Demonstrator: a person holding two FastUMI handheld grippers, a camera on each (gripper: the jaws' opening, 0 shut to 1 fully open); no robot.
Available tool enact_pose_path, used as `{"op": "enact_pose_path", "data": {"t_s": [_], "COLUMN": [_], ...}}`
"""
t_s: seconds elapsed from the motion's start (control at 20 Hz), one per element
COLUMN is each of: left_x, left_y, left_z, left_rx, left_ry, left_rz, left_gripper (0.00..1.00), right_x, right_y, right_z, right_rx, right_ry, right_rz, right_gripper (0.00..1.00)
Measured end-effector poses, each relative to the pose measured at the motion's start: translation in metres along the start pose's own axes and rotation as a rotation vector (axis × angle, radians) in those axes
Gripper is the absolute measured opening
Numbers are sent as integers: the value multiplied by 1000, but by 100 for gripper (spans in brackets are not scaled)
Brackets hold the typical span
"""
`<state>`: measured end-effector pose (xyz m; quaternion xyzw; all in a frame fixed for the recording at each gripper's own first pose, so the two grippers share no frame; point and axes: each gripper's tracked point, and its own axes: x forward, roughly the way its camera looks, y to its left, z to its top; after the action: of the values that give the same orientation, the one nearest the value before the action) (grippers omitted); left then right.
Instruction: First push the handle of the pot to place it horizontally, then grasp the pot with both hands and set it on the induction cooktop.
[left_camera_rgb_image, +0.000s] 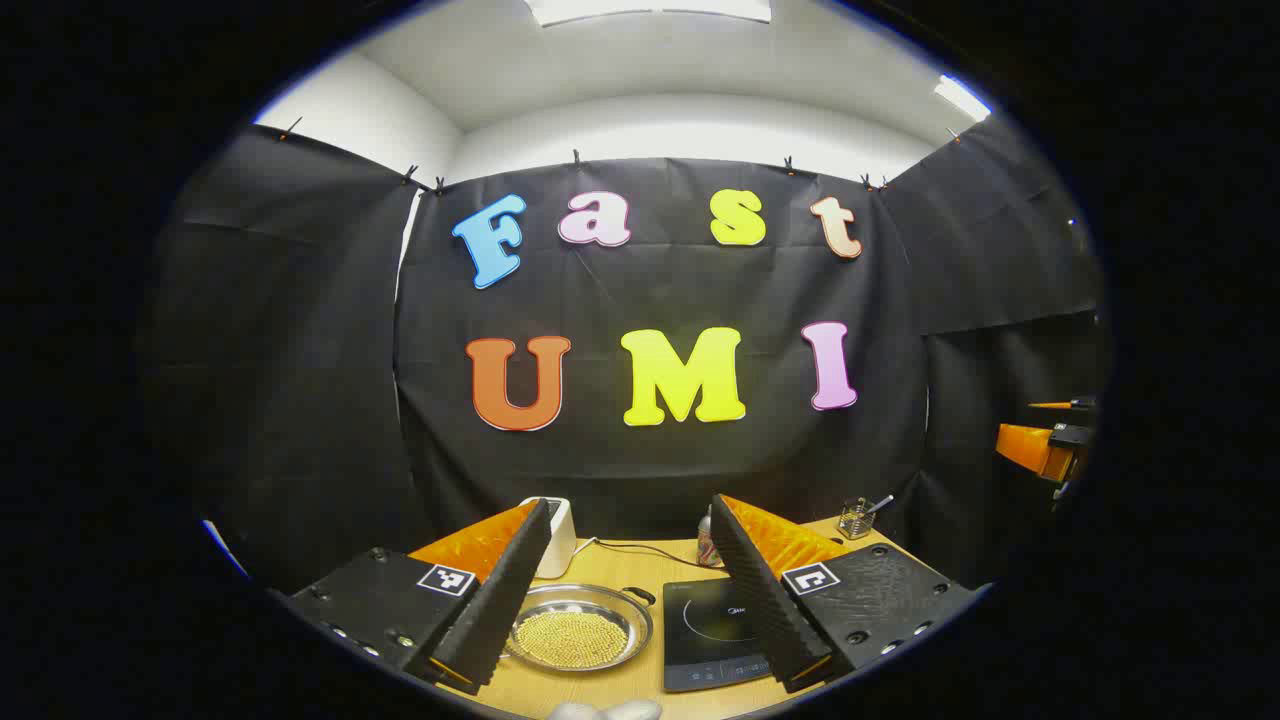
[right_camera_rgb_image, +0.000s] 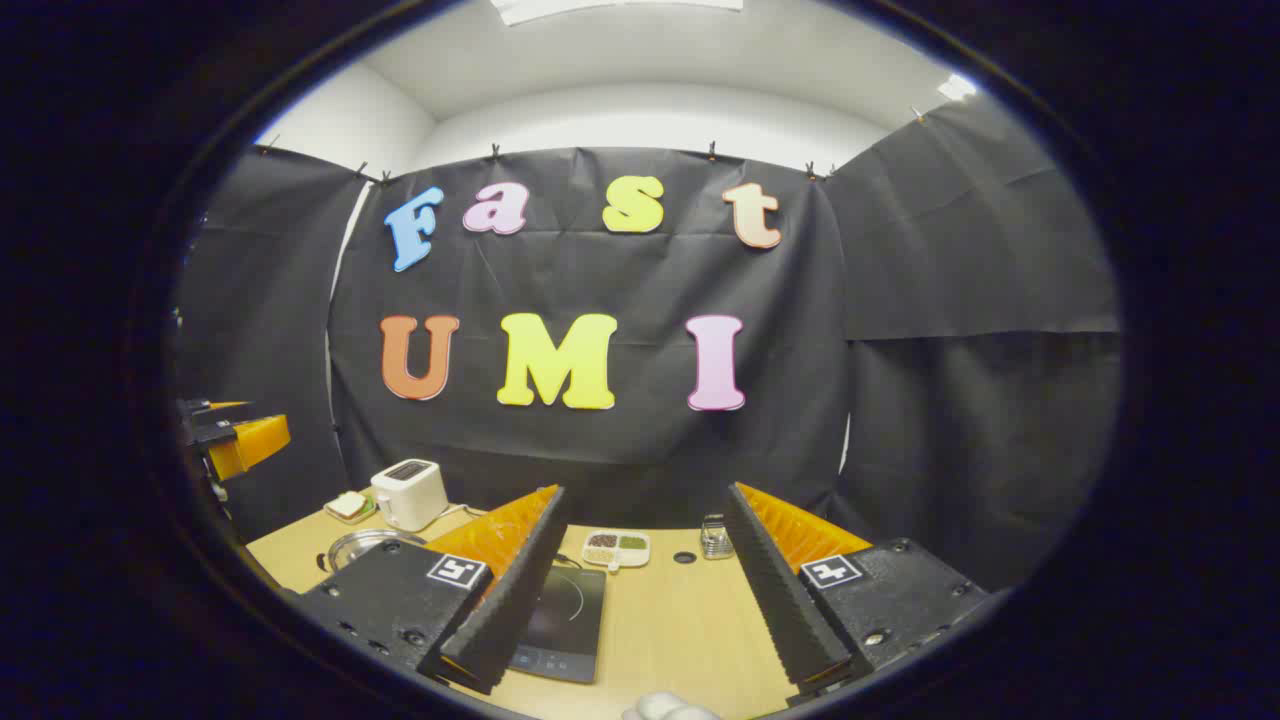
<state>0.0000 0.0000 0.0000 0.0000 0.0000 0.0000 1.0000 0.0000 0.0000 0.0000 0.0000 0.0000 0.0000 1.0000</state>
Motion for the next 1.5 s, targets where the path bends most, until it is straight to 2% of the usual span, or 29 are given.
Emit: {"op": "enact_pose_path", "data": {"t_s": [0.2,0.75,0.85,0.9,0.95,1.05,1.15,1.2,1.25,1.3,1.4,1.5], "left_x": [-1,-4,-4,-4,-5,-5,-1,0,1,2,2,6], "left_y": [5,20,22,18,14,16,20,21,22,21,22,25], "left_z": [2,-4,-9,-12,-16,-22,-32,-38,-47,-55,-73,-94], "left_rx": [11,10,9,5,2,-6,-16,-18,-26,-44,-82,-75], "left_ry": [-10,0,16,29,40,63,86,102,123,144,192,224], "left_rz": [1,15,15,-12,-32,-46,-51,-57,-64,-80,-89,-105], "left_gripper": [96,96,93,75,81,68,44,25,18,6,1,0], "right_x": [-1,-6,-7,-8,-8,-8,-9,-9,-9,-10,-10,-11], "right_y": [2,11,13,13,14,15,15,15,17,18,16,16], "right_z": [1,2,2,2,2,1,-1,-3,-4,-6,-8,-14], "right_rx": [-4,-36,-45,-47,-46,-45,-47,-48,-47,-42,-40,-42], "right_ry": [-8,-6,-6,-5,-5,-1,3,6,13,20,26,40], "right_rz": [-3,7,10,12,13,16,17,18,24,31,28,25], "right_gripper": [99,97,97,97,97,97,97,97,97,97,97,97]}}
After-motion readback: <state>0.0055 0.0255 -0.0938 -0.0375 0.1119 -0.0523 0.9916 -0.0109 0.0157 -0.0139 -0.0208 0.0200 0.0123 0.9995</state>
